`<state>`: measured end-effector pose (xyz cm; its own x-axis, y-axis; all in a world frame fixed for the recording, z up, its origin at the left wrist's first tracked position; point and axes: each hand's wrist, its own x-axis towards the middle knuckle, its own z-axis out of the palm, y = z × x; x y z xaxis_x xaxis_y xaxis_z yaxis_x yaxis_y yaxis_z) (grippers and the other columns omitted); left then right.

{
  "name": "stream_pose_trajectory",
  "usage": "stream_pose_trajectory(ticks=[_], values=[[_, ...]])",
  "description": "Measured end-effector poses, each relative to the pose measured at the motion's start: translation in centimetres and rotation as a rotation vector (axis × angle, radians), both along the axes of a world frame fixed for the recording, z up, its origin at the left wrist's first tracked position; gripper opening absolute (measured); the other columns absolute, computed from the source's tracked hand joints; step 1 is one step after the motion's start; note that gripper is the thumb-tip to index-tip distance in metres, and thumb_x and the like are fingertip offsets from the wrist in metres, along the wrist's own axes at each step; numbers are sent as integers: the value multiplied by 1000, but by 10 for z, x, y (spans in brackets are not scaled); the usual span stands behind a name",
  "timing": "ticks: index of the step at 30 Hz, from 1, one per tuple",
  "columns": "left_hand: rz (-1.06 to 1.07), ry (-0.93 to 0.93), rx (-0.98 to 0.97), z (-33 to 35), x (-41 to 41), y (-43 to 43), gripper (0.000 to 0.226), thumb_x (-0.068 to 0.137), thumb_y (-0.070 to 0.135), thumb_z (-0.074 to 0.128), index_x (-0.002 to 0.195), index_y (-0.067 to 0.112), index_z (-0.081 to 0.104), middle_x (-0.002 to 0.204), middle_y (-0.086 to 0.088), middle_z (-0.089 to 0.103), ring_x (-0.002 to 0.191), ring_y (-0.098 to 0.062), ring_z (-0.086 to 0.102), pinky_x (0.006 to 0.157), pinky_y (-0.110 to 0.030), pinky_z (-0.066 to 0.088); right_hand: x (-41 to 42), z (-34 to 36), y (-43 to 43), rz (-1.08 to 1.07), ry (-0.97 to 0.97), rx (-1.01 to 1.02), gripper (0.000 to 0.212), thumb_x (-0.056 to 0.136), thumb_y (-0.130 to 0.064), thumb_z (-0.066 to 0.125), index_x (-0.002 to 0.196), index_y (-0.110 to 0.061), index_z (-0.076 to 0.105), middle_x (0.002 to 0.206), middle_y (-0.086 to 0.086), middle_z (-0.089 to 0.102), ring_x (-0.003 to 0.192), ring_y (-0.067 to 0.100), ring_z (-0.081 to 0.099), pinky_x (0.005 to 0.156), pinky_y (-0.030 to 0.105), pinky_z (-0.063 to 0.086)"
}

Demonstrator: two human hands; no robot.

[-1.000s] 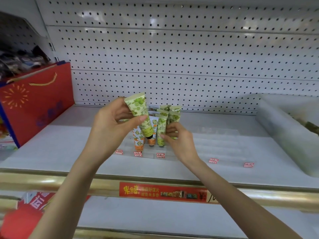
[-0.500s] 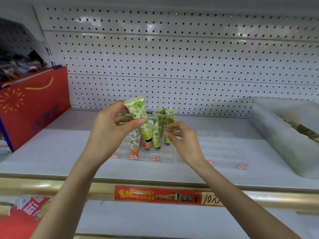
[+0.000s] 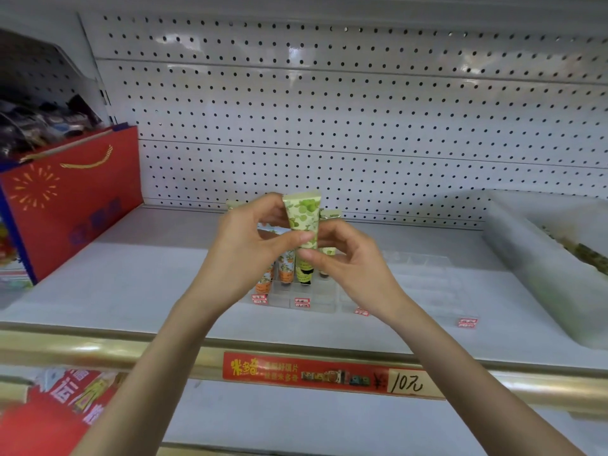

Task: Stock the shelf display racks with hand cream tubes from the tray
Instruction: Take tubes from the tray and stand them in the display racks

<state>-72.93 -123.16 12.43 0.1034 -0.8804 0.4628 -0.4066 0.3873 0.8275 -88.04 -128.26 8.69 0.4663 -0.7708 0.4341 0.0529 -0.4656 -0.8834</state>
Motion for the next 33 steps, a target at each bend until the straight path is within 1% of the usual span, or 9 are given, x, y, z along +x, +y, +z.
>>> stream_pose_trajectory(ticks=[5,7,10,13,16,19,23,29,33], values=[[90,-54,-17,-5,5,-4,13,84,25,66,95,31,66,88,19,69,88,2,62,79,-23,51,-13,-10,-18,-128,19,83,24,83,-10,68,104,-11,58,99,-5,66,89,10,66,72,15,49],[193,-126,-37,-9,14,-5,10,88,28,62,97,32,66,89,21,67,89,-2,62,81,-26,49,-17,-21,-26,-195,9,130,27,84,-10,67,108,-13,56,101,-4,65,89,12,66,72,13,49],[299,-333,-63,-19,26,-5,19,91,34,56,104,26,66,97,16,67,95,-7,61,84,-33,49,-21,-40,-36,-262,69,137,22,85,-10,67,102,-17,55,97,-7,64,89,12,64,71,12,49],[319,-386,-39,-28,33,-5,26,91,39,53,109,25,66,102,13,67,98,-9,61,84,-35,49,-20,-53,-42,-325,133,112,18,84,-12,69,96,-17,57,90,-14,63,87,11,63,72,13,48],[353,-462,-55,-33,37,-3,31,91,43,50,111,25,64,108,13,65,103,-11,59,81,-32,47,-17,-61,-46,-343,169,109,17,83,-12,69,95,-14,58,87,-13,63,85,11,62,73,14,49],[412,-573,-59,-36,40,-1,29,92,40,54,114,23,63,116,8,63,108,-16,55,77,-29,41,-14,-66,-48,-338,202,113,19,82,-10,70,94,-16,57,85,-14,62,82,9,60,72,12,48],[474,-711,-61,-39,44,4,40,89,45,47,116,19,62,118,1,63,105,-26,55,81,-36,43,-13,-68,-46,-338,229,115,21,81,-7,70,94,-15,57,84,-12,61,80,7,60,70,9,48],[498,-758,17,-46,51,10,60,85,57,33,121,16,58,124,-3,60,110,-28,52,87,-41,40,-13,-64,-46,-350,267,117,22,80,-6,71,97,-11,58,89,-1,63,79,7,58,66,3,45],[503,-745,22,-47,54,16,63,84,59,31,121,16,58,123,-3,60,112,-28,51,88,-41,40,-15,-61,-44,-360,283,130,24,79,-8,73,95,-14,57,86,-4,61,76,2,59,63,4,45]])
